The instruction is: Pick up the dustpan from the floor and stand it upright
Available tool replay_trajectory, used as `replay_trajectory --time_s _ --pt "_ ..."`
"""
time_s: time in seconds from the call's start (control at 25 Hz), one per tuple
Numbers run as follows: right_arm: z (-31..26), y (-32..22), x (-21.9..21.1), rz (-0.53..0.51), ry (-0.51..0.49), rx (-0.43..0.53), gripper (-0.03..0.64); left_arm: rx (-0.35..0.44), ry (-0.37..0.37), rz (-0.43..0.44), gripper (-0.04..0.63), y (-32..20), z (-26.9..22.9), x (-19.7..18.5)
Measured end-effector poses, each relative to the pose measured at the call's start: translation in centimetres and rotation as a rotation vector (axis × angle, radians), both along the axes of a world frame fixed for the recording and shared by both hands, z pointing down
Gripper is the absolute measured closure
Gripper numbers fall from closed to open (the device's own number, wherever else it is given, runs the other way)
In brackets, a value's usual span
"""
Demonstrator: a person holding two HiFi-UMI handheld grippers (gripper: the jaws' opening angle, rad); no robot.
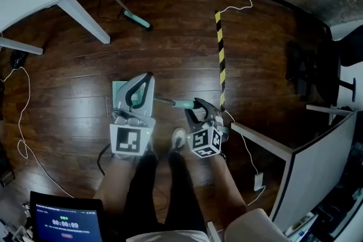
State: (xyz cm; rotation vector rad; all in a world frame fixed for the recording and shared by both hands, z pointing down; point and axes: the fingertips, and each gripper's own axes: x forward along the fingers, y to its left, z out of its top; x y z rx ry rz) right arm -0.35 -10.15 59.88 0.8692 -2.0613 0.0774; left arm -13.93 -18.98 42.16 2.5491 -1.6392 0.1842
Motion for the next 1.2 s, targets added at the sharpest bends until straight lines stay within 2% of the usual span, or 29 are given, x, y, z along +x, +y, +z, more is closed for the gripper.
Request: replay_trajectory --time_s 0.2,0.44,0.64,0.88,1.04,1.2 --pt "-3.5 0.6 -3.3 -0.060 -0.094 -0.026 0.413 0.037 -0.008 -0.035 0.600 -0.4 -3.0 -2.4" --pt "-8.4 -0.5 -4.2 -0.112 -0.192 0.035 0.411 0.057 -0.012 -0.065 0.600 -0.9 -5.4 -4.0" --pt "-14.2 -3.0 -3.2 -0.011 -0.272 0.134 0.454 0.070 -0.011 -0.088 0.600 -1.2 -8.0 -5.4" --pt "-21.4 -5.7 -0.5 0.126 -0.345 0.253 0.475 0.090 -0.016 -0.116 0.600 -0.7 -12.4 -6.4" --pt "-27.6 -7.1 0.5 0.160 -0.392 0.360 0.497 0.145 -0.029 -0.130 0.600 0.2 -17.0 -7.2" --pt "-34.2 -7.9 1.7 0.199 -0.439 0.459 0.549 0.161 -0.031 -0.132 0.600 1.1 -21.5 -6.9"
